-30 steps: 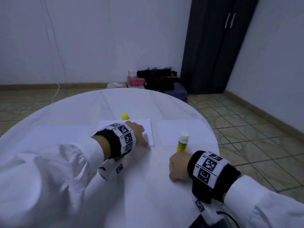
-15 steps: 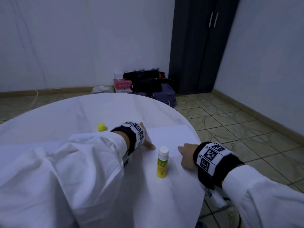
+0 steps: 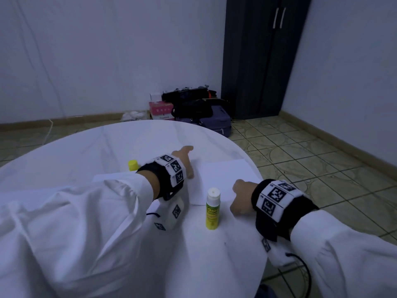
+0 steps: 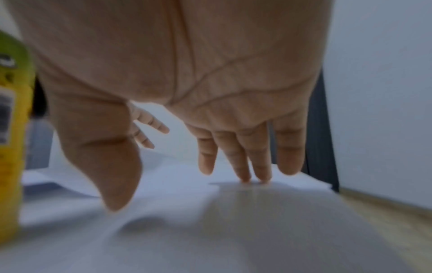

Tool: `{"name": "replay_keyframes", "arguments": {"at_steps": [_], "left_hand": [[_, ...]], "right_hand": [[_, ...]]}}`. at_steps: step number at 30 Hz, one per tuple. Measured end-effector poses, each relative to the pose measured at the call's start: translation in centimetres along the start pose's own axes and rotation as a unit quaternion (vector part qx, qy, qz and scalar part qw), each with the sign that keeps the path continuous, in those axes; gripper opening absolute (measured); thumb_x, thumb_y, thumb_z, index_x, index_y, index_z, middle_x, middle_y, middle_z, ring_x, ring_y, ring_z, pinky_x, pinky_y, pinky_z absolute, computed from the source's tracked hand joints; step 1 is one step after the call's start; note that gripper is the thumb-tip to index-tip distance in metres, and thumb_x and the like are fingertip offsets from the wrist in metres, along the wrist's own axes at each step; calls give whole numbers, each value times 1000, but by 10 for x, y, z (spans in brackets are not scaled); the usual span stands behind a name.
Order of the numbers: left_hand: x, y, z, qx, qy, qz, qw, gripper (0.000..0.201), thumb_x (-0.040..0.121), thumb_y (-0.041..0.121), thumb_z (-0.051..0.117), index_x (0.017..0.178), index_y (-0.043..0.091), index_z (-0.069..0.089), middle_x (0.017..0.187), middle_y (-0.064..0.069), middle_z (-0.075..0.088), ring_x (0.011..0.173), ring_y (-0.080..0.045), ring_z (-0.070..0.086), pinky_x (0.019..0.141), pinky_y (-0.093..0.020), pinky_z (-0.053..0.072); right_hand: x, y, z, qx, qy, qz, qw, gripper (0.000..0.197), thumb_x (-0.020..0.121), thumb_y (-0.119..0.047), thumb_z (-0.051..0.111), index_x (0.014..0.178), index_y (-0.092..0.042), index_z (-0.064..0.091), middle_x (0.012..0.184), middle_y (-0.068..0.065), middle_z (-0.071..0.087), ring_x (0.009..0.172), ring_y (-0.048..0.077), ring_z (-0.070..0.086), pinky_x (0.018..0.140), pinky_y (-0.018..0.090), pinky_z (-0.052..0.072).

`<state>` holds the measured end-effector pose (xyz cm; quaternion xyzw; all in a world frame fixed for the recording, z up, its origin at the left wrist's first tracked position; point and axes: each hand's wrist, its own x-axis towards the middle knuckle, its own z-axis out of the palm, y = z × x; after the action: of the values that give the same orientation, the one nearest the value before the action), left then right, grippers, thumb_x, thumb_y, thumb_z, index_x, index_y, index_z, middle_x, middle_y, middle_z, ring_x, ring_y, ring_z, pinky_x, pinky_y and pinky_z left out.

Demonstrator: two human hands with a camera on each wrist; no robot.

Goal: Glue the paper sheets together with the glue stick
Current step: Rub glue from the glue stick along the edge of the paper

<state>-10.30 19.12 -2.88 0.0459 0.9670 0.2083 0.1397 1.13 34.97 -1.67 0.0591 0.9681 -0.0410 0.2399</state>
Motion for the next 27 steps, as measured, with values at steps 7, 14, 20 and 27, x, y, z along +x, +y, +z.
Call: {"name": "replay_keyframes", "arguments": {"at_steps": [7, 14, 20, 27], "left_hand": [[-39, -13, -6, -186, 12, -19, 982, 27, 90, -4, 58, 114, 6, 66, 84, -7, 60, 59, -13, 56, 47, -14, 49], [-112, -66, -10, -193, 3, -6, 981, 32, 88, -5, 59, 115, 9, 66, 104, -8, 63, 62, -12, 59, 50, -12, 52], [-180, -127, -5, -23, -85, 5, 996, 41, 80, 12, 74, 118, 24, 65, 75, 8, 59, 57, -8, 57, 60, -14, 48], [-221, -160, 6, 184, -39, 57, 981, 53, 84, 48, 64, 134, 41, 48, 158, 5, 6, 140, -19, 28, 111, -32, 30]], "right_hand": [[-17, -8, 17, 183, -27, -126, 975, 59, 72, -47, 76, 122, -34, 48, 134, -5, 48, 118, 19, 49, 102, 37, 40], [-55, -21, 23, 299, 101, -123, 941, 16, 91, -29, 54, 88, -13, 54, 82, 0, 54, 80, 18, 51, 66, 25, 37], [-58, -48, 35, 219, 48, -117, 968, 23, 90, -30, 50, 72, -18, 43, 77, 3, 53, 74, 21, 49, 70, 32, 36], [-64, -98, 47, 136, 43, -145, 979, 28, 95, -41, 47, 79, -18, 40, 79, 3, 54, 70, 20, 51, 66, 29, 38]]}}
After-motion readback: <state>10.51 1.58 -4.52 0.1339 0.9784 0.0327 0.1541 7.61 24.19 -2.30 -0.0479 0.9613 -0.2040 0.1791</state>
